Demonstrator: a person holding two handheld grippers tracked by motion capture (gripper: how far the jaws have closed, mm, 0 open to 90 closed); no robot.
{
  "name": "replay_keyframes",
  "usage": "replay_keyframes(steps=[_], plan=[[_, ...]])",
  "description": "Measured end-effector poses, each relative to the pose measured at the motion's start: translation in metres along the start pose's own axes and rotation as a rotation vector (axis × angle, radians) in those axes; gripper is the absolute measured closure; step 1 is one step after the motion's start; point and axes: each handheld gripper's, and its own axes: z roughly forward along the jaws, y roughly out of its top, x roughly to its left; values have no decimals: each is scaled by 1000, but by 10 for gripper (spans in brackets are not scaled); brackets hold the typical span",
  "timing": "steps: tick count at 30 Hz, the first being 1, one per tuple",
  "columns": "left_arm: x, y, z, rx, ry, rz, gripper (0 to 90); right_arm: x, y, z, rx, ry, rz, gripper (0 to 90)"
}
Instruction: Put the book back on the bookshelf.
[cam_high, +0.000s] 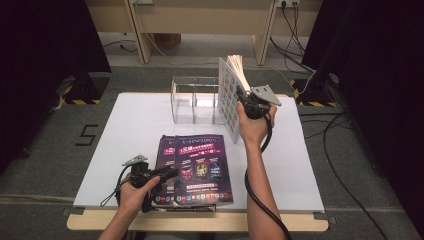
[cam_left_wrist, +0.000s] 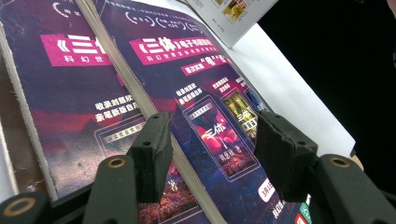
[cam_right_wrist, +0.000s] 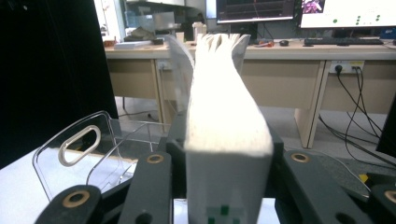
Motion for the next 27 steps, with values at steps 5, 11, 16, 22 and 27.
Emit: replay_keyframes(steps=[5,11,16,22,27], plan=[[0,0,0,0,-1,-1,453,-3,3,-3,-10,15,12,614],[0,0,1,1,2,1,452,-5,8,-5,8,24,29,552],[-1,0,2,5,0,6,452,-2,10,-7,14,17,22,638],[-1,0,2,6,1,5,452,2,12,-5,28,1,-3,714],[-1,-1,2,8,1,4,452,4,15,-3,46,-6,-1,736]])
